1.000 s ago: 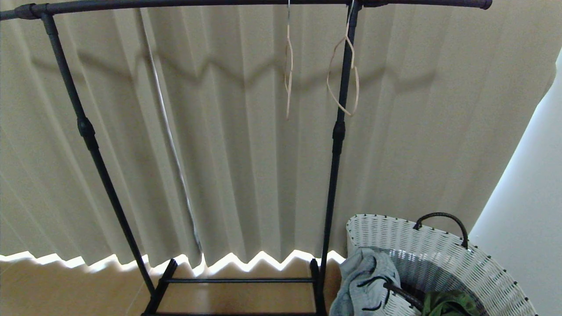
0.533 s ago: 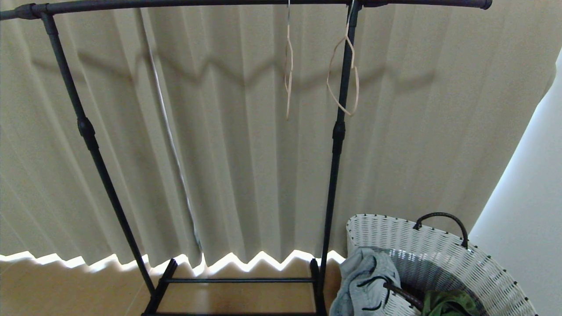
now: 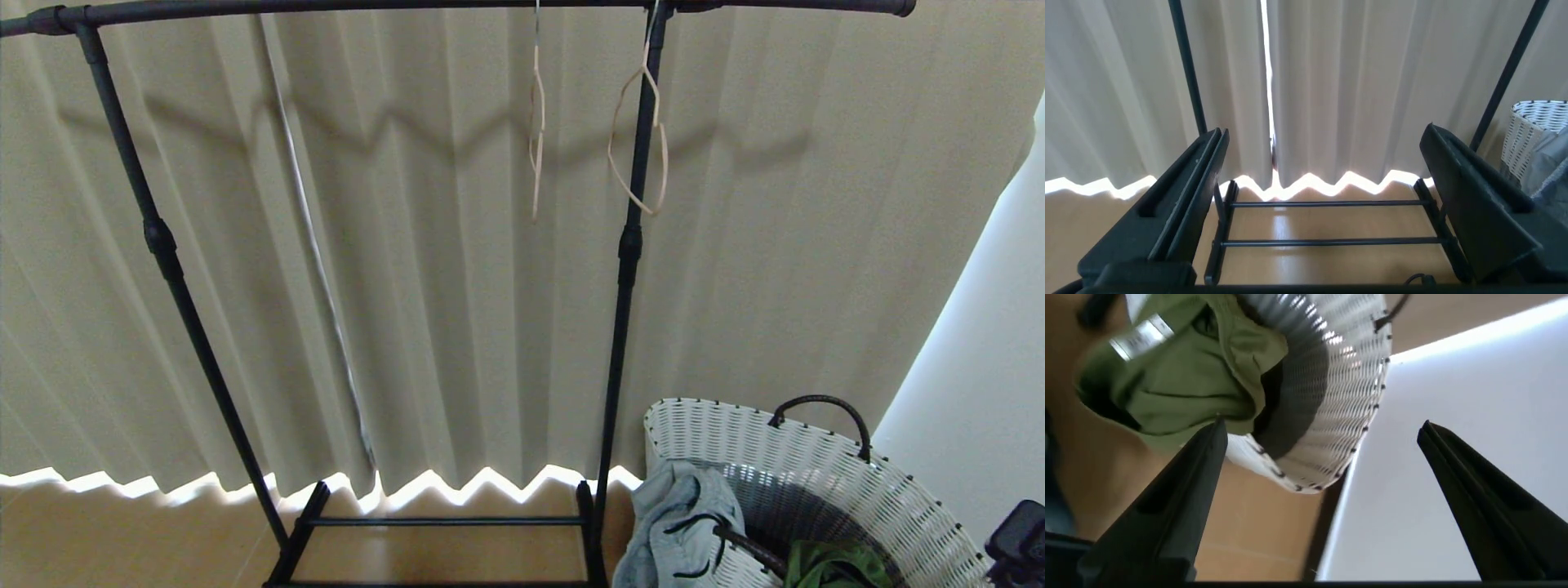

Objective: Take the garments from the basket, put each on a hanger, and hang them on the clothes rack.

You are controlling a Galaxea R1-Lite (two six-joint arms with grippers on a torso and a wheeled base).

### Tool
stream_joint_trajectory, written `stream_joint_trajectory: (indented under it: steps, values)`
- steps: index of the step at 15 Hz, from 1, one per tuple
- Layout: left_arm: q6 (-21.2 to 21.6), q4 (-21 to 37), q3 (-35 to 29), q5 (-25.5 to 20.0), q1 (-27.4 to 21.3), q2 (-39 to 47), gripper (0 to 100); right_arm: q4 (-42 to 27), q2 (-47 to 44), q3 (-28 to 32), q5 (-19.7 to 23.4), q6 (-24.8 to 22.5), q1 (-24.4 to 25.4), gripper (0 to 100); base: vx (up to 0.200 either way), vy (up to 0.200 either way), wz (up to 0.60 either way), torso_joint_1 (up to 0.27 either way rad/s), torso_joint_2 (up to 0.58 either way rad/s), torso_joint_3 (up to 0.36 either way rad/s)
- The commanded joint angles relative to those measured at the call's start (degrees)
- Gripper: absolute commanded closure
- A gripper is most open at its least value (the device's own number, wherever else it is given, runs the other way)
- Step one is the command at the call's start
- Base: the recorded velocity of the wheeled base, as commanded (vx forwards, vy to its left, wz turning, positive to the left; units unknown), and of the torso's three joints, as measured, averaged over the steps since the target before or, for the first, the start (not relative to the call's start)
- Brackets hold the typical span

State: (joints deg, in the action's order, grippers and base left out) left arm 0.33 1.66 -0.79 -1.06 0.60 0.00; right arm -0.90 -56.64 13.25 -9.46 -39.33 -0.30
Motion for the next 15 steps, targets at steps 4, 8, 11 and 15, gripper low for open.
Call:
stream_joint_trajectory:
  steps: [4, 8, 11, 15]
  values:
    - [0.02, 0.01, 0.0, 0.01, 0.02, 0.0, 0, 17.69, -27.3, -5.17, 2.96, -6.38, -1.45, 0, 0.0, 0.0, 0.0, 0.0, 0.0, 0.0]
    - [0.02, 0.01, 0.0, 0.01, 0.02, 0.0, 0, 25.51, -35.03, -5.87, 5.94, -6.38, -1.63, 0, 0.0, 0.0, 0.0, 0.0, 0.0, 0.0]
    - [0.02, 0.01, 0.0, 0.01, 0.02, 0.0, 0, 29.2, -38.2, -5.08, 5.94, -6.38, -1.63, 0, 0.0, 0.0, 0.0, 0.0, 0.0, 0.0]
    - [0.02, 0.01, 0.0, 0.01, 0.02, 0.0, 0, 37.29, -41.71, -5.25, 4.98, -6.46, -2.95, 0, 0.0, 0.0, 0.0, 0.0, 0.0, 0.0]
